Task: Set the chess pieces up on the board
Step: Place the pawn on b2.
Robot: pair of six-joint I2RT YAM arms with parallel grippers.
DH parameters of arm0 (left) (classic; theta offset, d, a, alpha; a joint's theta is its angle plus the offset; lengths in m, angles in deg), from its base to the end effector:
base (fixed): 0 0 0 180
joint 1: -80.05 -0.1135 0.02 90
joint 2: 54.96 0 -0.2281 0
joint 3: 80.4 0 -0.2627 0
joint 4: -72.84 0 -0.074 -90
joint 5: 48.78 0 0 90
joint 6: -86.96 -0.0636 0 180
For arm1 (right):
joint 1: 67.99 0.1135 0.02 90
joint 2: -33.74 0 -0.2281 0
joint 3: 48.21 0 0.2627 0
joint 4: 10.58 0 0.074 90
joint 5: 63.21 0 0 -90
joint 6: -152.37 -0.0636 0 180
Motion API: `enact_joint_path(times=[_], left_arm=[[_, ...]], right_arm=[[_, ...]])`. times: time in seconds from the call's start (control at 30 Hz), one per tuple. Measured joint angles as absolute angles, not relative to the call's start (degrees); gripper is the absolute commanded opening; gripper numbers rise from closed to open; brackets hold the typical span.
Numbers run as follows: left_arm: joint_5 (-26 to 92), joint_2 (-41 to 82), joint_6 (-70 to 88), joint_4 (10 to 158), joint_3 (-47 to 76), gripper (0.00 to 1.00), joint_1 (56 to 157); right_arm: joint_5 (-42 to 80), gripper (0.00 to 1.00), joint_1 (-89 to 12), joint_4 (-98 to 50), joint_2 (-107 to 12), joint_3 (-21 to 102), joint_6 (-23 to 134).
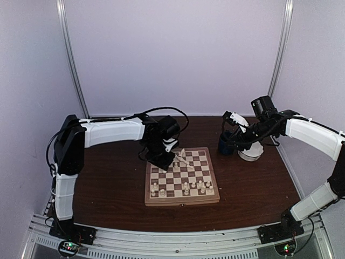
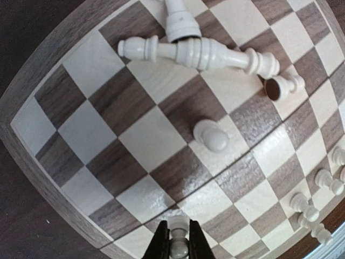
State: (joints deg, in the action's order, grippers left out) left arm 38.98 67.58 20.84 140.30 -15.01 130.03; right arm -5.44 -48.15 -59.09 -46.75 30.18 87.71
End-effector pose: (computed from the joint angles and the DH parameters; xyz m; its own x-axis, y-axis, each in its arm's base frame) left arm 0.2795 -0.3367 0.1364 -0.8813 0.4206 -0.2153 0.4536 0.8807 -0.1367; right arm 0.2951 0.1425 0.2301 -0.3979 -0.5285 -0.7499 -0.8583 0.5031 0.1009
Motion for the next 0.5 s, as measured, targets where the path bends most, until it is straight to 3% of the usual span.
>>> enact_joint_path(times=[0.5], left_arm=[[38.4, 61.4, 20.4, 140.4, -5.2, 0.06, 135.7]], right_arm=[[-5.4, 0.47, -48.2, -59.1, -46.9, 30.2, 87.7]])
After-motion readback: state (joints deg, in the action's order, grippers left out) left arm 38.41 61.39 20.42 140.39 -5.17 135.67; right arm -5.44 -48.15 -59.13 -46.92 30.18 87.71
